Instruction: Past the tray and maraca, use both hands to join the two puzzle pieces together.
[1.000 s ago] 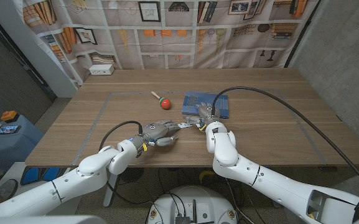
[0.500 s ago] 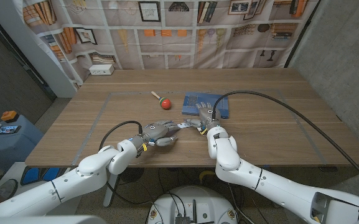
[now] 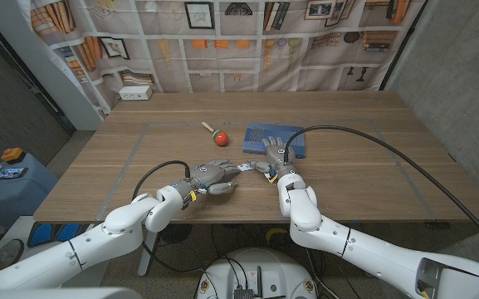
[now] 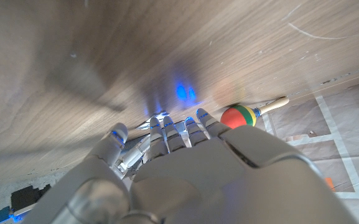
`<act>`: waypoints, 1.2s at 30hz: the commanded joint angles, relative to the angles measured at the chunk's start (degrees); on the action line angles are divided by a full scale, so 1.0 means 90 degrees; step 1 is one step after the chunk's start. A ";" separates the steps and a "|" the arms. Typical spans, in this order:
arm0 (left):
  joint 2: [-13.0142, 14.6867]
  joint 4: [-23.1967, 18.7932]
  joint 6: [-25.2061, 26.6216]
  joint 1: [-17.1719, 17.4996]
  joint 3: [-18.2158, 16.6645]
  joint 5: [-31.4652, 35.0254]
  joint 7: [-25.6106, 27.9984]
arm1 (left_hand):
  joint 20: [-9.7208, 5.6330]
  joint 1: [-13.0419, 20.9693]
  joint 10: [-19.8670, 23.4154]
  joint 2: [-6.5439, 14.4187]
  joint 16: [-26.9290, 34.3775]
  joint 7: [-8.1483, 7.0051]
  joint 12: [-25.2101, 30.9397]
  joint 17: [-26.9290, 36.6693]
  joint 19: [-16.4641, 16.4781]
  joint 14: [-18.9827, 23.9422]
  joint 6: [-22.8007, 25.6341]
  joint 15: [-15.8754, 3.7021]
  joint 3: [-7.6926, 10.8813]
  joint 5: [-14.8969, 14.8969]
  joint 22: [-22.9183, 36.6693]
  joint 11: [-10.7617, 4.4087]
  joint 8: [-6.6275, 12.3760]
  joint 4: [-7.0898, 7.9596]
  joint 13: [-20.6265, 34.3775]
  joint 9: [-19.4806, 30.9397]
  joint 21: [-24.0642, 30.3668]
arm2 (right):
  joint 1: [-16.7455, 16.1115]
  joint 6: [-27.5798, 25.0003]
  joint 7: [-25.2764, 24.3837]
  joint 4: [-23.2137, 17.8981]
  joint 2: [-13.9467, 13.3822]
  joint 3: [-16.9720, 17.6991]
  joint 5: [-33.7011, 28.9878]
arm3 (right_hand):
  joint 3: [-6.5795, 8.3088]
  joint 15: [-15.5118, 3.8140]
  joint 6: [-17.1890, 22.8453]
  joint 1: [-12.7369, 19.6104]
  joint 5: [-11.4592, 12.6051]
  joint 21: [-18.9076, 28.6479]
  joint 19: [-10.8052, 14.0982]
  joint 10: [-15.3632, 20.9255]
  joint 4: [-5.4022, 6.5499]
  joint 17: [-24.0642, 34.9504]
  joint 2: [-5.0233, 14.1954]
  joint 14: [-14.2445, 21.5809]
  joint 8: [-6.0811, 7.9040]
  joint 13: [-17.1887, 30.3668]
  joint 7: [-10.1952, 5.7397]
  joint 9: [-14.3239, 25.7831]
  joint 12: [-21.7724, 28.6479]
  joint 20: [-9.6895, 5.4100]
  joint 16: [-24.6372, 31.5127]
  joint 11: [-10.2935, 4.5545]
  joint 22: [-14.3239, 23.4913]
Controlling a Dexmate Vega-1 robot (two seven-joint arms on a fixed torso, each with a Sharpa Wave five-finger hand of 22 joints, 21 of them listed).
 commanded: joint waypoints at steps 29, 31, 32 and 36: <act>-0.0019 0.0065 -0.0063 -0.0083 0.0018 -0.0007 -0.0053 | -0.0514 0.0061 0.0071 0.0584 0.0029 0.0028 0.0019 0.0011 0.0021 0.0053 0.0085 -0.0826 0.0022 -0.0018 0.0022 -0.0014 0.0021 -0.0020 -0.0002 0.0021 0.0009 | 0.0171 -0.0045 -0.0462 0.0442 0.0076 -0.0246 0.0227 | 0.0033 0.0041 0.0000 0.0165 0.0083 0.0055 0.0067 -0.0031 -0.0148 -0.0074 0.0063 0.0058 0.0127 -0.0015 -0.0050 -0.0013 0.0051 -0.0034 0.0065 0.0038 0.0018; -0.0014 0.0054 -0.0053 -0.0070 0.0012 -0.0017 -0.0055 | -0.0514 0.0061 0.0073 0.0584 0.0028 0.0029 0.0019 0.0011 0.0022 0.0053 0.0084 -0.0825 0.0022 -0.0019 0.0022 -0.0023 0.0020 -0.0020 -0.0002 0.0021 0.0009 | 0.0176 -0.0057 -0.0480 0.0458 0.0081 -0.0256 0.0233 | 0.0035 0.0036 0.0017 0.0178 0.0087 0.0056 0.0072 -0.0030 -0.0157 -0.0079 0.0064 0.0058 0.0136 -0.0015 -0.0059 -0.0013 0.0053 -0.0040 0.0066 0.0041 0.0018; -0.0010 0.0050 -0.0050 -0.0065 0.0010 -0.0018 -0.0055 | -0.0512 0.0060 0.0071 0.0581 0.0028 0.0026 0.0018 0.0012 0.0021 0.0052 0.0084 -0.0829 0.0020 -0.0019 0.0022 -0.0021 0.0019 -0.0020 -0.0002 0.0021 0.0009 | 0.0178 -0.0052 -0.0486 0.0461 0.0081 -0.0258 0.0246 | 0.0036 0.0033 0.0020 0.0185 0.0089 0.0057 0.0076 -0.0032 -0.0162 -0.0081 0.0065 0.0058 0.0138 -0.0015 -0.0054 -0.0013 0.0053 -0.0042 0.0066 0.0045 0.0018; -0.0005 0.0044 -0.0037 -0.0051 0.0005 -0.0019 -0.0045 | -0.0516 0.0061 0.0071 0.0583 0.0027 0.0024 0.0016 0.0011 0.0022 0.0053 0.0084 -0.0826 0.0021 -0.0019 0.0022 -0.0018 0.0018 -0.0020 -0.0002 0.0021 0.0009 | 0.0192 -0.0053 -0.0504 0.0480 0.0082 -0.0281 0.0266 | 0.0040 0.0027 0.0040 0.0209 0.0097 0.0056 0.0079 -0.0033 -0.0179 -0.0090 0.0068 0.0079 0.0148 -0.0016 -0.0060 -0.0014 0.0057 -0.0043 0.0076 0.0051 0.0018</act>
